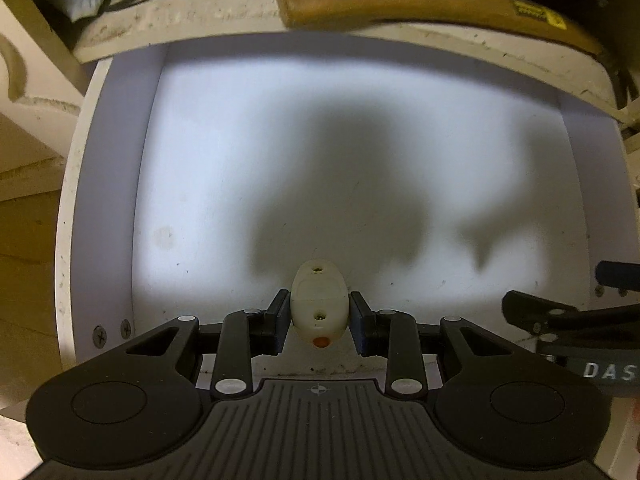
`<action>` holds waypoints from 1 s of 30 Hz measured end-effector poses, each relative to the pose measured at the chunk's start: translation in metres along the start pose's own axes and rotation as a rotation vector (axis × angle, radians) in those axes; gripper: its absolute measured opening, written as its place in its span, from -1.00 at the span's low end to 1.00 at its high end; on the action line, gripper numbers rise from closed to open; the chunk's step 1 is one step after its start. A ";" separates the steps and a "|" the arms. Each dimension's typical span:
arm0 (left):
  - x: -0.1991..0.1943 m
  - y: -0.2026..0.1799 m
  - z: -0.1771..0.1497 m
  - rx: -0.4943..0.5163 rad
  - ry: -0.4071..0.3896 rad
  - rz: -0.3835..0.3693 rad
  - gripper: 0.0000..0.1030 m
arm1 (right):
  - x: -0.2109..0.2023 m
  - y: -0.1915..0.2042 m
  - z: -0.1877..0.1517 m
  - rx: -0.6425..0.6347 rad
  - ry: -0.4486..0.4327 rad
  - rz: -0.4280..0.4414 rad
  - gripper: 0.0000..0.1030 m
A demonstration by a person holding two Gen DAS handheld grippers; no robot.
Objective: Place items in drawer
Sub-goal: 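Lower the white item into the drawer and open the left gripper, then raise both grippers away from the released item in the drawer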
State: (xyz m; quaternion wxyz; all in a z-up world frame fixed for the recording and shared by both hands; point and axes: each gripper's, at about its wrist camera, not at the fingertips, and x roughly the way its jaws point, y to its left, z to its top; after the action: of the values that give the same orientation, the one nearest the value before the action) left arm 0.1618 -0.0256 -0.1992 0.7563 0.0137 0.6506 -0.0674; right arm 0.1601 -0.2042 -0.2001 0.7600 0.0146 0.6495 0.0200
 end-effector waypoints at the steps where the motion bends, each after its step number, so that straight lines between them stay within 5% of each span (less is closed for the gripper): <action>1: 0.001 0.000 0.000 0.000 0.003 0.001 -0.43 | 0.001 0.000 0.000 0.000 0.000 0.000 0.99; 11: 0.000 0.001 0.002 0.044 0.004 0.037 -0.35 | 0.000 -0.001 0.001 0.008 -0.001 0.001 0.99; 13: 0.000 0.001 0.003 0.051 -0.002 0.044 0.44 | -0.001 -0.002 0.001 0.009 -0.001 -0.001 0.99; 15: -0.002 0.001 0.004 0.052 -0.010 0.046 0.71 | -0.001 -0.002 0.001 0.011 -0.001 -0.002 0.99; 30: -0.004 0.004 0.016 0.035 -0.006 0.097 0.94 | -0.005 -0.007 0.002 0.020 0.000 -0.013 0.99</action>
State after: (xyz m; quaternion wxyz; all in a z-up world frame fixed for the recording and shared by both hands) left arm 0.1776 -0.0227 -0.1936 0.7603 0.0581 0.6456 -0.0422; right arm 0.1608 -0.2111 -0.1949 0.7598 0.0180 0.6498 0.0087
